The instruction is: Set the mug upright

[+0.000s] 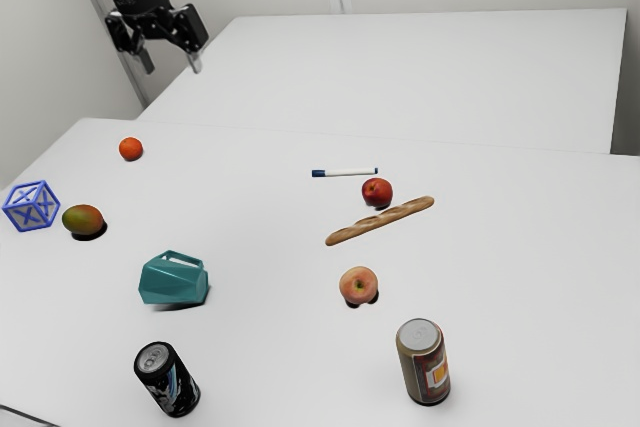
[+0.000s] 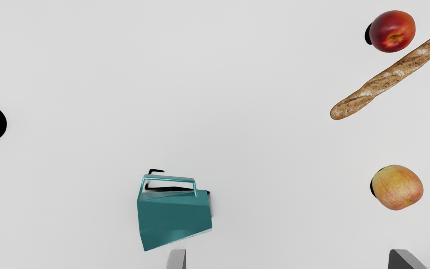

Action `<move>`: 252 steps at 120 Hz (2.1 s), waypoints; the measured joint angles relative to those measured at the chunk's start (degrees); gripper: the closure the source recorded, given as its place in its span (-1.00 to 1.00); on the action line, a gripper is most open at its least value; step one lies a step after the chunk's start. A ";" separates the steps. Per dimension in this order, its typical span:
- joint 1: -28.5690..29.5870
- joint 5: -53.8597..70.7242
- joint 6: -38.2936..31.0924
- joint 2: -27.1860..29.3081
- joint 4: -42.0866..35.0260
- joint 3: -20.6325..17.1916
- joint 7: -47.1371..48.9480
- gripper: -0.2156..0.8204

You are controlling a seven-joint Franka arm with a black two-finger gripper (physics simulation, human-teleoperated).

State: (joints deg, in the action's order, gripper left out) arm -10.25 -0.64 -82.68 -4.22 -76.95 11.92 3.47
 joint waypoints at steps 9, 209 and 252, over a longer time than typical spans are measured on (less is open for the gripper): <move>-0.46 -0.47 0.96 0.49 0.02 0.32 -0.18 -0.55; 14.50 -61.96 -21.42 -3.55 -58.55 23.14 -60.56 -0.54; 13.80 -63.61 -21.39 -3.20 -60.31 23.15 -65.30 0.24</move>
State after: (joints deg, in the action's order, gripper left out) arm 3.55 -64.25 -104.06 -7.42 -137.26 35.07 -61.83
